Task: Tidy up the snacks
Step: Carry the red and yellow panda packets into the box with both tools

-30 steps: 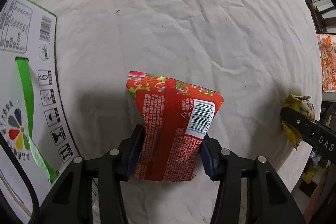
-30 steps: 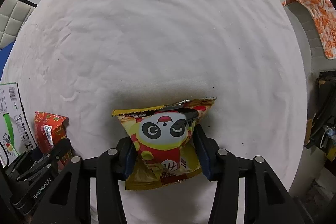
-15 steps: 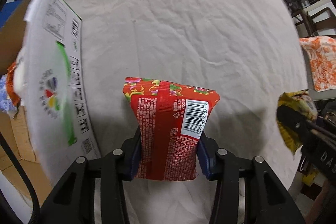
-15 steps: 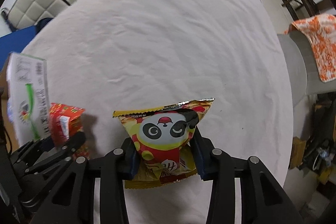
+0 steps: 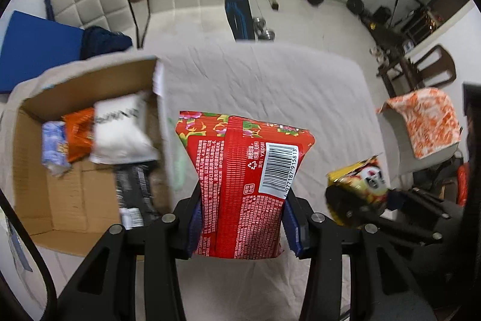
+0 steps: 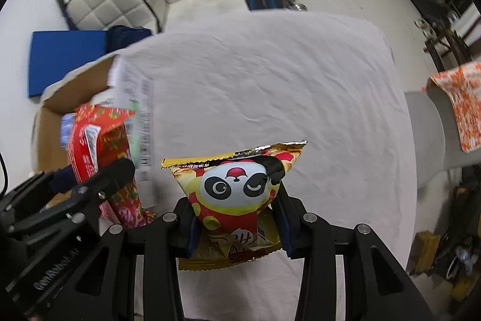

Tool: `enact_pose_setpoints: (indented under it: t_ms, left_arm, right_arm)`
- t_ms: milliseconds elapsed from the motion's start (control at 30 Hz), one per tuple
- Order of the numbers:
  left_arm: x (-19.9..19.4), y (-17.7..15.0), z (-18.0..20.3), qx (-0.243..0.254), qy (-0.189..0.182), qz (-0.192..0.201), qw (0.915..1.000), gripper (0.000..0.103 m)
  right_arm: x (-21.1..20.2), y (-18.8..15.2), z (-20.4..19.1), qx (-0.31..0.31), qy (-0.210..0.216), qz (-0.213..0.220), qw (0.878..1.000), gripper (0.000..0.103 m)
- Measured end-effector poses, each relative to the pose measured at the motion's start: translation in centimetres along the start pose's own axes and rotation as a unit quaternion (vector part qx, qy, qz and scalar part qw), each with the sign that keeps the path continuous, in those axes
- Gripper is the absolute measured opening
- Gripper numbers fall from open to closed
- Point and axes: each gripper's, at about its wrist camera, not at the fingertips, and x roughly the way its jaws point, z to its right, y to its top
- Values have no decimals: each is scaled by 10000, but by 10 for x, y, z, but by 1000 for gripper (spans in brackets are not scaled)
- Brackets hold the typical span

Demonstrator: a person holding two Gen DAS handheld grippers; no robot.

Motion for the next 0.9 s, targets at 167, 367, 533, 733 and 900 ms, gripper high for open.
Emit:
enact_pose_setpoints:
  t_ms: [167,367,533,733,900]
  left_arm:
    - [-40,5,-53,-156,87,273,9995,42]
    - [-56,-2,-130,-514,440,267,9974,42]
    - [-42,-13,-206,-937,657,-17,9934,42]
    - [-16,-23,-263,-1315,619,-300,9889,42]
    - [14,-25,-291,-1423,550,-579,9866,42]
  right_arm:
    - [-24,-3,-53,-384,223,170,9989,43]
    - [-23,-2,-130,-840,514,160,9950,43]
    - [-1,-3,-195,-1174,648,78,9909,43]
    - [42,-8,-252,-1369,660,-153,9883,43]
    - [82,-11,-280,-1396,581,-392,9877,43]
